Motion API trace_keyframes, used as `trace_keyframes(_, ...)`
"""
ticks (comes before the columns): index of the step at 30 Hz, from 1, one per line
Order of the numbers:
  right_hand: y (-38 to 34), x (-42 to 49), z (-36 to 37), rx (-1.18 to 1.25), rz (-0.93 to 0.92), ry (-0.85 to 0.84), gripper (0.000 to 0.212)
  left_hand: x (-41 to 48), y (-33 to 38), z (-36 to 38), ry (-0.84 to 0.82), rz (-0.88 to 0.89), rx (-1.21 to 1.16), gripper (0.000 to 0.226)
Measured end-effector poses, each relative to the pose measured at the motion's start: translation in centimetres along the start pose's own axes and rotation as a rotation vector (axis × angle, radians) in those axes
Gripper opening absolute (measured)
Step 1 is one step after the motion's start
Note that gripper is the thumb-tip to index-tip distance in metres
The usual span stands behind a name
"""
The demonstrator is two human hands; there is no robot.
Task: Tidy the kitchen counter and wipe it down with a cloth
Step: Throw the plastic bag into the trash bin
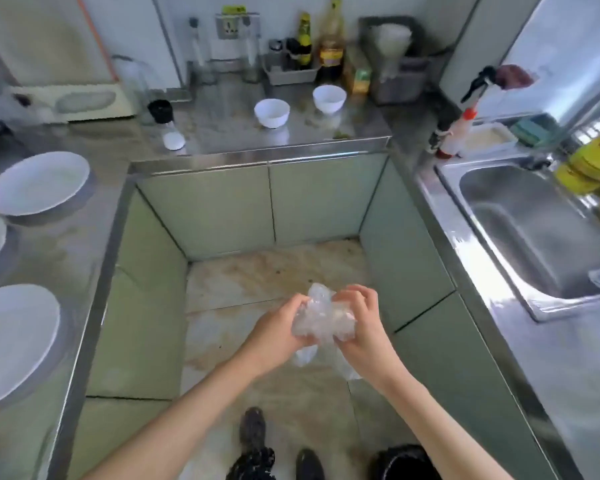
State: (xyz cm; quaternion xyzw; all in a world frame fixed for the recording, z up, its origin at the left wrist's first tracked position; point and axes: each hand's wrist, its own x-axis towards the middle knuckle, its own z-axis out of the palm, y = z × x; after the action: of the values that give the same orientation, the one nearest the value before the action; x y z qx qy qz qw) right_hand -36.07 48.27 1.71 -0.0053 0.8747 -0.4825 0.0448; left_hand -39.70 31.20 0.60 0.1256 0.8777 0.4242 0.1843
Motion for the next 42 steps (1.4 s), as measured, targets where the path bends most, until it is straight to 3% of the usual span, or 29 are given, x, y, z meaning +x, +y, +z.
trace_keyframes(3,2.5,-2.1,-1.3,0.347,0.353,0.11,0.078,3.6,1.8,4.4,-0.012,0.016,0.042,0.047)
trace_keyframes(6,4.8,-3.7,-1.8,0.716,0.466,0.275,0.096,5.4,4.2,9.1,-0.325,0.028,-0.051,0.038)
trace_keyframes(9,8.2,-5.5,-2.1,0.786,0.523,0.479,0.075,6.8,4.9,13.2,-0.672,0.063,-0.156,0.036)
trace_keyframes(13,15.4,-10.0,-0.7,0.75,0.656,0.697,0.042,9.3,2.3,18.0,-1.031,0.286,0.122,0.06)
trace_keyframes(17,25.9,-15.5,4.3,0.563,0.973,0.884,0.024,11.4,-3.7,26.6,-1.061,0.43,0.316,0.046)
trace_keyframes(21,38.3,-20.5,9.9,0.458,1.325,1.109,0.03,14.3,-11.4,35.6,-1.037,0.372,0.483,0.035)
trace_keyframes(24,48.2,-22.9,13.7,0.358,1.431,1.226,0.029,16.5,-17.0,41.8,-1.044,0.447,0.533,0.03)
trace_keyframes(26,54.3,-23.9,16.4,0.316,1.471,1.193,0.034,18.2,-20.5,45.3,-1.061,0.495,0.509,0.041)
trace_keyframes(30,63.1,-25.3,20.6,0.452,1.539,0.786,0.08,20.2,-24.7,49.5,-1.075,0.484,0.511,0.037)
trace_keyframes(34,63.4,-26.9,19.4,0.446,1.474,0.846,0.081,20.3,-22.5,49.3,-1.062,0.465,0.473,0.033)
trace_keyframes(38,56.0,-27.2,14.8,0.463,1.488,0.971,0.049,17.9,-15.4,46.1,-1.071,0.484,0.498,0.036)
trace_keyframes(42,43.5,-25.9,8.0,0.52,1.429,1.003,0.014,14.1,-5.3,40.8,-1.089,0.493,0.515,0.035)
